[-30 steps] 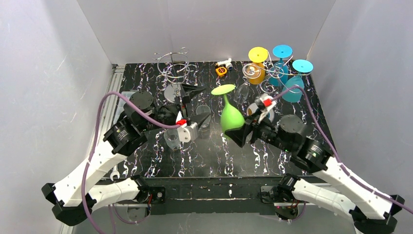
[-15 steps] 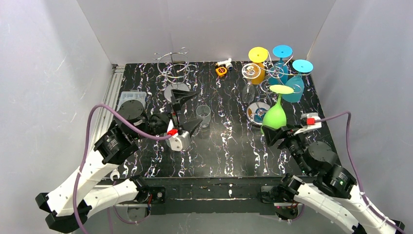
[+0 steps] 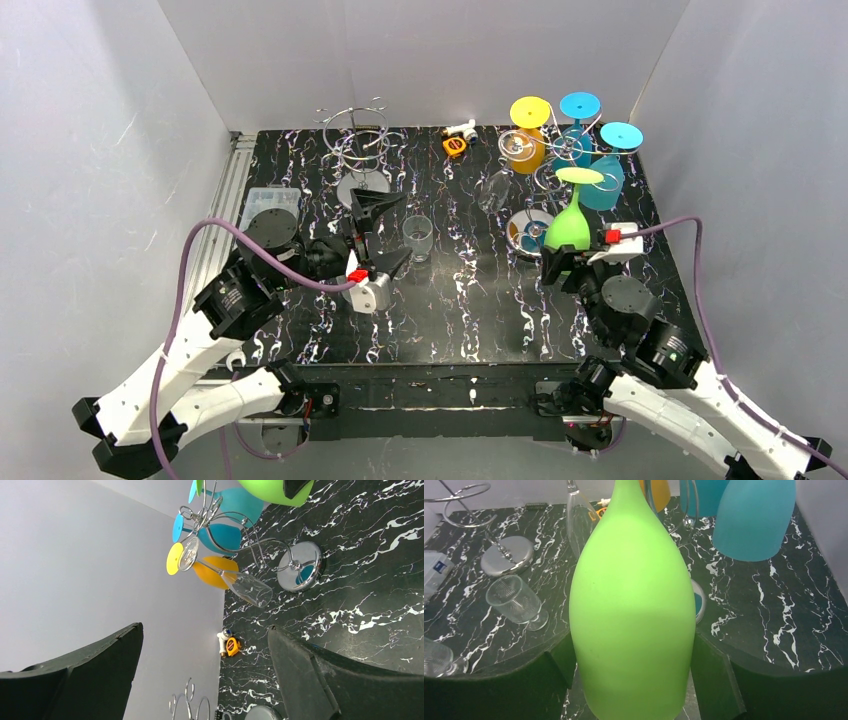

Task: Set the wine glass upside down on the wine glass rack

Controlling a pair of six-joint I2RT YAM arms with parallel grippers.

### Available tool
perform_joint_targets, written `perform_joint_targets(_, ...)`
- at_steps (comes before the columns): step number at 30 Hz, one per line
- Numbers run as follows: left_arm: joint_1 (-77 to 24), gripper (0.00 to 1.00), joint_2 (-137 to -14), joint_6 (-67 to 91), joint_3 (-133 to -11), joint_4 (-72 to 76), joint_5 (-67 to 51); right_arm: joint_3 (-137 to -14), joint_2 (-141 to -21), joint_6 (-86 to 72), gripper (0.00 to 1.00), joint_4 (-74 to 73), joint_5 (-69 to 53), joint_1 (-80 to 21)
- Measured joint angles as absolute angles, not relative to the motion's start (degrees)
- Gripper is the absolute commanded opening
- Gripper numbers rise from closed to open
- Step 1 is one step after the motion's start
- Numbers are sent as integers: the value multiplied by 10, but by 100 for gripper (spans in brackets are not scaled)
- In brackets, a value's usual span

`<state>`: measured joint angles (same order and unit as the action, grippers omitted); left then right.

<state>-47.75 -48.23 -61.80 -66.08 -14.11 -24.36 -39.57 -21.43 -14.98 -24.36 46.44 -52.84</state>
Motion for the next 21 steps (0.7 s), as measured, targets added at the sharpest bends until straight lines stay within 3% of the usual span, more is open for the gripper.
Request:
perform_joint_targets(9,-477,95,-472,-626,-659,-150,-239,-397,-302,-120,69,-192,489,-528)
perform_joint_targets(21,-477,95,-460,-633,-651,-159,-232,-400,-305,-114,71,-160,516,-529)
